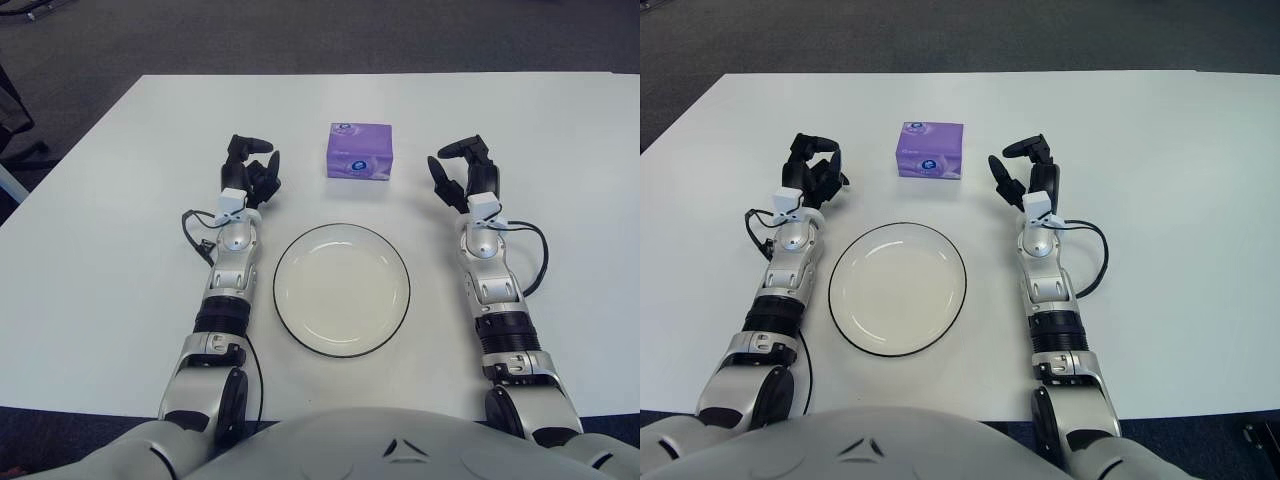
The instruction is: Put the tissue paper into the plate.
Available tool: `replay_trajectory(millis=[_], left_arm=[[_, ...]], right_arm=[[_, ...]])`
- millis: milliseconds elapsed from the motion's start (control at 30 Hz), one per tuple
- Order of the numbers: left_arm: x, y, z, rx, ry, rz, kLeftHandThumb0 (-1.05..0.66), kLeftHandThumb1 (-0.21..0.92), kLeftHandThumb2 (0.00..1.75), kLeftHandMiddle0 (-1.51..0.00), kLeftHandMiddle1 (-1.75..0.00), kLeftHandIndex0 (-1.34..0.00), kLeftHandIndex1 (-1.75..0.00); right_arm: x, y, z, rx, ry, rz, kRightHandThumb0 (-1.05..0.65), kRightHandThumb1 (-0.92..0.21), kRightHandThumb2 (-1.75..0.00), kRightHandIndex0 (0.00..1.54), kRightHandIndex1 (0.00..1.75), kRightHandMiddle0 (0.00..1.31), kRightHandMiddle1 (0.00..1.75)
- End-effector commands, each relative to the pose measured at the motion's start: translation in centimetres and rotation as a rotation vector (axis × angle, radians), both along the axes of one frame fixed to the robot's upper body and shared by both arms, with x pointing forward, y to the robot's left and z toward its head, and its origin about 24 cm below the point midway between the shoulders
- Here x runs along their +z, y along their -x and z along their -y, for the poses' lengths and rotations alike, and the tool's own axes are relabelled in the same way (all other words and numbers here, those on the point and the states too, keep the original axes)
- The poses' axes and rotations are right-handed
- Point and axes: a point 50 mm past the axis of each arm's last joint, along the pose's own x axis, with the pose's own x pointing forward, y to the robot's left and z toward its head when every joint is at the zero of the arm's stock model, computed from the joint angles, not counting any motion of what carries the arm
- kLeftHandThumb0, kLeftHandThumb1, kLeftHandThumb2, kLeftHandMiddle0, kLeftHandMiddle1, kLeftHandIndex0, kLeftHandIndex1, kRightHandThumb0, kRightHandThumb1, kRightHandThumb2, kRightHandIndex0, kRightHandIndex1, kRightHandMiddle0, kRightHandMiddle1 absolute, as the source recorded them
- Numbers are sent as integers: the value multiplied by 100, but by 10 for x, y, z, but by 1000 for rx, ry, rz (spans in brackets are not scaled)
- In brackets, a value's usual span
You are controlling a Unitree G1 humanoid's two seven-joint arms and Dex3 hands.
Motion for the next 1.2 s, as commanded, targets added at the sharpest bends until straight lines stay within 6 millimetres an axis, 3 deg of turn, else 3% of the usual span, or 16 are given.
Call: replay_trajectory(millis=[0, 533, 933, 1167], left_arm=[[-50, 25, -8, 32, 4, -180, -37, 83, 47, -83, -175, -43, -155], [-52, 25, -10, 27, -1, -194, -36, 86, 41, -81, -175, -43, -153], [-53, 23, -11, 27, -2, -196, -36, 90, 34, -79, -175, -43, -152], [-54, 23, -11, 26, -2, -196, -36, 91, 34, -78, -175, -43, -152]], right_arm=[[-40, 21, 4, -25, -30, -139, -35, -92, -37, 94, 33, 35, 157], [-35, 17, 6, -34, -14, -106, -35, -92, -37, 93, 35, 35, 157], [-3, 0, 1, -42, 246, 71, -35, -92, -39, 91, 36, 33, 160], [13, -6, -1, -41, 289, 100, -35, -92, -41, 88, 36, 31, 162]])
